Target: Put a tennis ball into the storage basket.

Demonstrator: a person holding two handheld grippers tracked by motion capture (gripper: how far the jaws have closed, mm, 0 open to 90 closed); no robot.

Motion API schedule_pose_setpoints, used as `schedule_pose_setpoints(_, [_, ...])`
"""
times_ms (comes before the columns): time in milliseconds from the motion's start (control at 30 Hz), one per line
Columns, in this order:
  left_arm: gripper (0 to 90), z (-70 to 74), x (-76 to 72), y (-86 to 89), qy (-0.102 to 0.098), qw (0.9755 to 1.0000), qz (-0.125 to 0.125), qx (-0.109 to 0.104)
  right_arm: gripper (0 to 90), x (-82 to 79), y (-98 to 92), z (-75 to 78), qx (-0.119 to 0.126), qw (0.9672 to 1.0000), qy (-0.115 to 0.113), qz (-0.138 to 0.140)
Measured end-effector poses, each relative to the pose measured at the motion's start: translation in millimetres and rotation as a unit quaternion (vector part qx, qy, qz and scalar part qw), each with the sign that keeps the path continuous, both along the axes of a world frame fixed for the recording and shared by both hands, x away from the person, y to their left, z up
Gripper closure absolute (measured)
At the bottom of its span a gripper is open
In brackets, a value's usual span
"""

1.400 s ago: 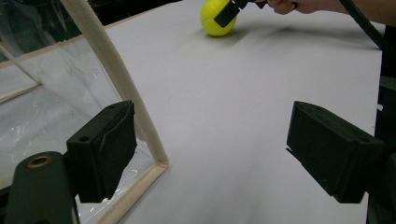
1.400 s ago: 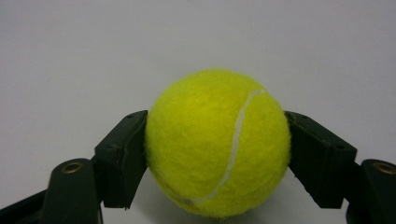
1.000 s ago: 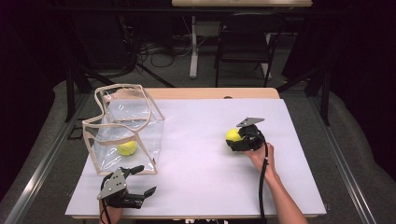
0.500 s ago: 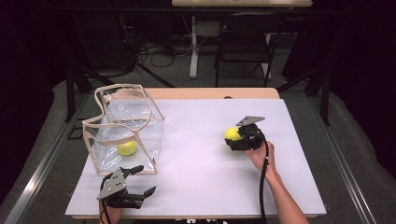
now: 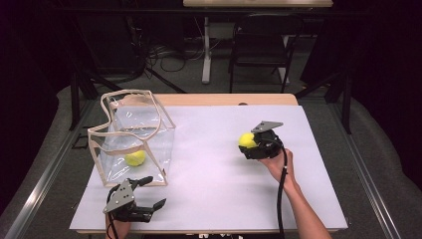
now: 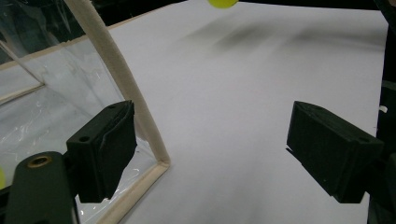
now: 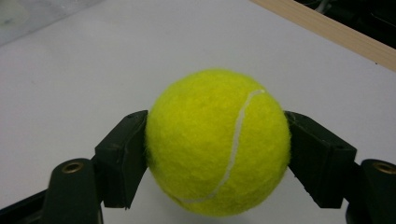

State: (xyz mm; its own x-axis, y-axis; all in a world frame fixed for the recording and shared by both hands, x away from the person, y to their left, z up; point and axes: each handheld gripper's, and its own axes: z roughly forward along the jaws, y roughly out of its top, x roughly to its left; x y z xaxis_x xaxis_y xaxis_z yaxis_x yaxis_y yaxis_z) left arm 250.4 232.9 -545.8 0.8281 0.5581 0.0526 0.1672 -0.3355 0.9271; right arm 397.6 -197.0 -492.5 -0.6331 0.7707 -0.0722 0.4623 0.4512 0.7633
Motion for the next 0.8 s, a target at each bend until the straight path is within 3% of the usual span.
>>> schedule_pose_setpoints(800, [15.8,0.5,-0.7,1.3,-0.002,1.0,-0.002,-0.002,25.9,-2.2,7.3,30.5,-0.003,0.9998,-0.018,0.008])
